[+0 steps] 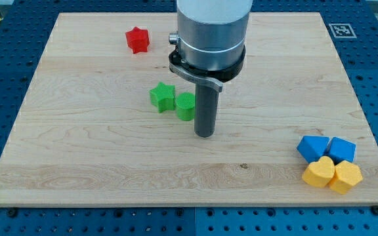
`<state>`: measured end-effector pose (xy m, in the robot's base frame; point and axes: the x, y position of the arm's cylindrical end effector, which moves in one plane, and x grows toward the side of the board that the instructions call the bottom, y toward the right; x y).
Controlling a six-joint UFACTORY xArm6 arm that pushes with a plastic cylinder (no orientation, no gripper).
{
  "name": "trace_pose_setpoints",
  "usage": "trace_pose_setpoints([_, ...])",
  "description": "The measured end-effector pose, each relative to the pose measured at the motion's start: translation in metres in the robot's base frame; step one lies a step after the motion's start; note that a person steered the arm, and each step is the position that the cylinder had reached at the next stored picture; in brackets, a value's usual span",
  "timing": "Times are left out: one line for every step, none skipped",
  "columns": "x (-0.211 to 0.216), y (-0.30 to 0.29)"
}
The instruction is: Move the green circle into the green star
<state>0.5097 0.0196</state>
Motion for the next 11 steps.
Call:
trace_pose_setpoints([-0.005, 0.000])
trace_pose_setpoints([-0.015, 0.000])
trace_pose_setpoints([-0.022, -0.008])
trace_pose_setpoints([-0.015, -0.009])
trace_pose_setpoints([0.002, -0.010])
trace_pose_setpoints([-0.002, -0.013])
trace_pose_setpoints([-0.031, -0.020])
trace_pose_setpoints([-0.031, -0.020])
trace_pose_setpoints([-0.031, -0.013])
trace_pose_setpoints([-0.030, 0.004])
trace_pose_setpoints([-0.030, 0.005])
